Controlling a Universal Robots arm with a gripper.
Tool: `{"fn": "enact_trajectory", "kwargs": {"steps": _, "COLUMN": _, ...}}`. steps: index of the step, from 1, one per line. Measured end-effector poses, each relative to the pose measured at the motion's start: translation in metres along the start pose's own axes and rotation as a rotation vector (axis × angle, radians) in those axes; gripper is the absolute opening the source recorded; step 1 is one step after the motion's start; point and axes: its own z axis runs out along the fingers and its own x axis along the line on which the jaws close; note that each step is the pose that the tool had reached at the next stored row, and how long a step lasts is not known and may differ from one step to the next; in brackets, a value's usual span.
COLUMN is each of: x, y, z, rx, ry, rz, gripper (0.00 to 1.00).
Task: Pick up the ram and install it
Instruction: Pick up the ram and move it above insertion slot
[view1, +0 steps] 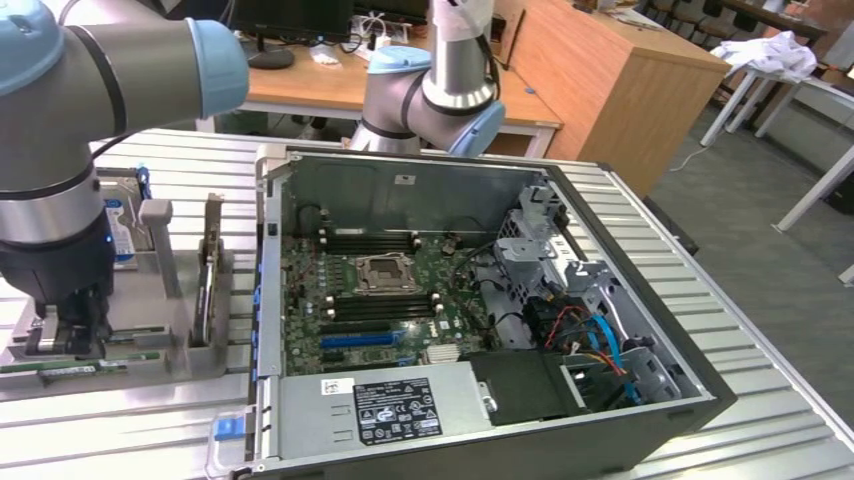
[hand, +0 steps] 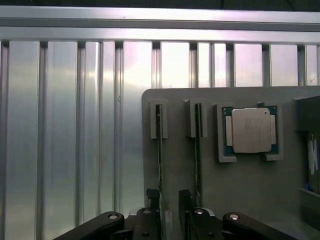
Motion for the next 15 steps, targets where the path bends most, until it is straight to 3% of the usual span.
{"fn": "enact_trajectory", "kwargs": {"steps": 15, "x": 0.0003, "y": -0.0005, "z": 0.0106, "rx": 0.0000, "ry": 0.0000, "rz": 0.000, "gripper": 0.30}}
